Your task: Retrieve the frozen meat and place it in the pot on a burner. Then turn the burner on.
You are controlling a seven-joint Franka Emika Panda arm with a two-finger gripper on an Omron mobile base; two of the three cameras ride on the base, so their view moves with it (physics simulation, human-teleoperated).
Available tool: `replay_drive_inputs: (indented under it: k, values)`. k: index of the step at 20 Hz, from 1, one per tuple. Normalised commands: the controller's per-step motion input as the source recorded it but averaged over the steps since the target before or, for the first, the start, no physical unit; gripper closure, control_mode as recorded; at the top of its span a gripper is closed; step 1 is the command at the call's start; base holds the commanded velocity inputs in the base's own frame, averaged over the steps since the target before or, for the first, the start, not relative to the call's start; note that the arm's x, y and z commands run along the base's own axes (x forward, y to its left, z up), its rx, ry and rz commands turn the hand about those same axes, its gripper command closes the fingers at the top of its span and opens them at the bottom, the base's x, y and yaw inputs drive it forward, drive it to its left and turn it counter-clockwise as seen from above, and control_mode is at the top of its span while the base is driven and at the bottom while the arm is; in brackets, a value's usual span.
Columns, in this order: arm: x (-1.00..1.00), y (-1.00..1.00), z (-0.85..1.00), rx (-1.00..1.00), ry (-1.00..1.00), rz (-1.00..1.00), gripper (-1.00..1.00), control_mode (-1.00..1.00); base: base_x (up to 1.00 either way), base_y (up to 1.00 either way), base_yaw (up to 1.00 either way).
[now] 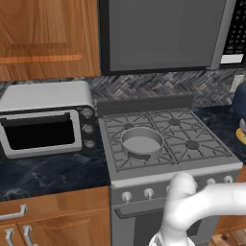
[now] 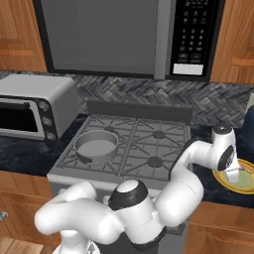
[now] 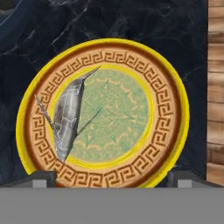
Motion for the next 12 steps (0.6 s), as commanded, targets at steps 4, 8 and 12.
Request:
replay_drive_inputs:
  k: [4,8,12]
  values:
    - [0.33,-0.25,-0.15,0.0,0.0,0.0,-1.0,-1.0,0.0,0.0,0.0]
    - [0.32,-0.26,-0.11,0.0,0.0,0.0,-1.0,-1.0,0.0,0.0,0.0]
    - [0.41,-0.23,-0.17,0.0,0.0,0.0,-1.0,-1.0,0.0,0.0,0.0]
